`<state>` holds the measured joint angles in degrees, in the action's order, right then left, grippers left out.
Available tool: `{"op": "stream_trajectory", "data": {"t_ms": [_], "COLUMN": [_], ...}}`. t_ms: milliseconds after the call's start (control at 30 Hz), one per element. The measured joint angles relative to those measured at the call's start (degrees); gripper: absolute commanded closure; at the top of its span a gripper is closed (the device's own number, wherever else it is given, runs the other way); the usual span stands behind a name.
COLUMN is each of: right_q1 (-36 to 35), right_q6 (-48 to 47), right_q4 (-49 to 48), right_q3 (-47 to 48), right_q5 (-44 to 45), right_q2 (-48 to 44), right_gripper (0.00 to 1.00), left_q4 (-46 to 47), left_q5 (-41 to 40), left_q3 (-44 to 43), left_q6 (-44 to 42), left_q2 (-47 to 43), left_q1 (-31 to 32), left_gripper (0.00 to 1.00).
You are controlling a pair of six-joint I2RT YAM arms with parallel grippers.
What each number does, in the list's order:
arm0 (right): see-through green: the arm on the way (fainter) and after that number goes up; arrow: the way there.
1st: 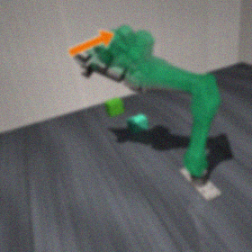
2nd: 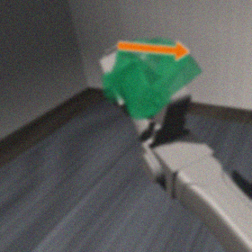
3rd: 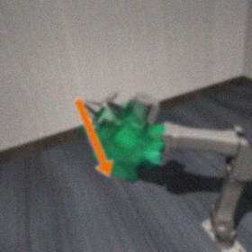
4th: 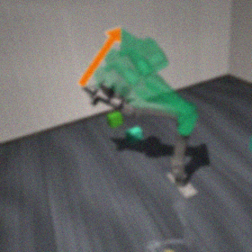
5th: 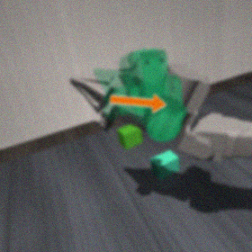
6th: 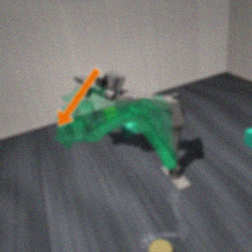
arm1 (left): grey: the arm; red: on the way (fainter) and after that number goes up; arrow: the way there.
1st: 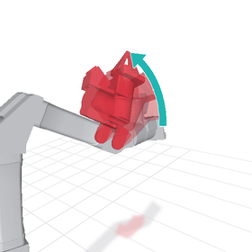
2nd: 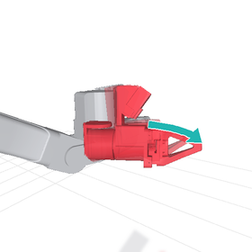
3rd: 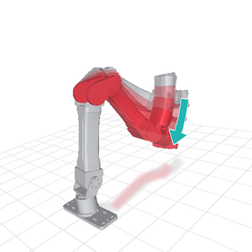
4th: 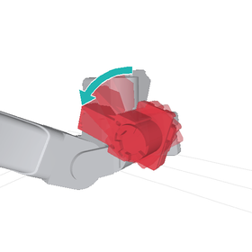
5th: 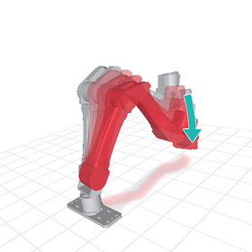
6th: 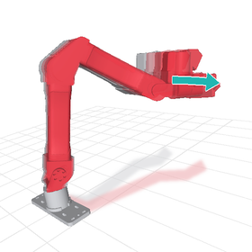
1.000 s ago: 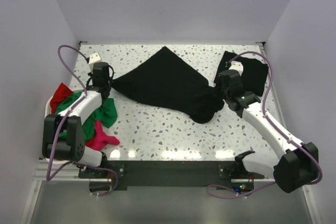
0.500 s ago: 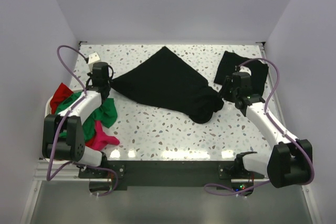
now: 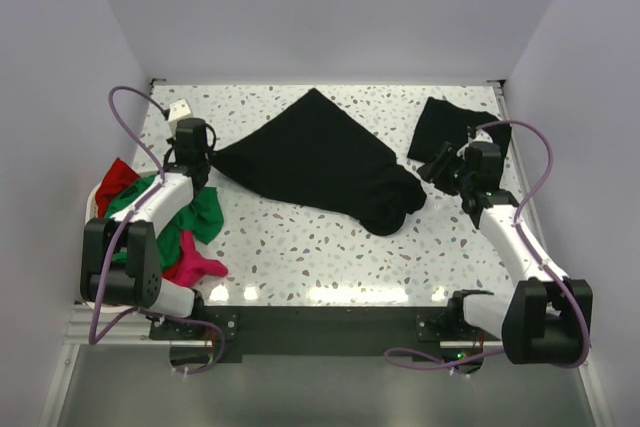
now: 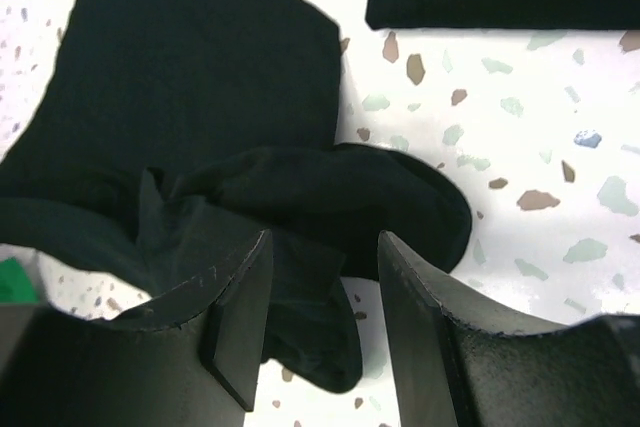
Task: Fold and stack the t-shirts
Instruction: Flatten the tshirt out
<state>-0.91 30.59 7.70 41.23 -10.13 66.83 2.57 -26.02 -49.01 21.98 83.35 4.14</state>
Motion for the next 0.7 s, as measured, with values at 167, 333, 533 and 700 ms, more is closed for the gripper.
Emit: {"op": "stream_trajectory", "data": {"t_ms": [167, 333, 533, 700], "right_q1": [3.3, 4.4, 4.7, 4.8], "right_q6": [2.2, 5.0, 8.6, 10.3], "right_q4": [-1.4, -4.7, -10.5, -13.2], "right_q3": [-2.6, -5.6, -6.4, -6.9], "right_q5": [-4.0, -8.0, -13.4, -15.3], "right_q2": [-1.9, -1.5, 2.8, 4.1], "right_gripper": [0.50, 0.51, 0.51, 0.53], "left_q4": [0.1, 0.6, 1.1, 1.2], "left_q5": [0.4, 0.9, 1.3, 1.3], "left_q3": [0.0, 0.0, 0.0, 0.0], "left_q6": [0.0, 0.0, 0.0, 0.0], "left_q2": [0.0, 0.0, 0.0, 0.0], "left_q1": [0.0, 0.0, 0.0, 0.0], "left_gripper": [1.00, 1.00, 1.00, 1.00]}}
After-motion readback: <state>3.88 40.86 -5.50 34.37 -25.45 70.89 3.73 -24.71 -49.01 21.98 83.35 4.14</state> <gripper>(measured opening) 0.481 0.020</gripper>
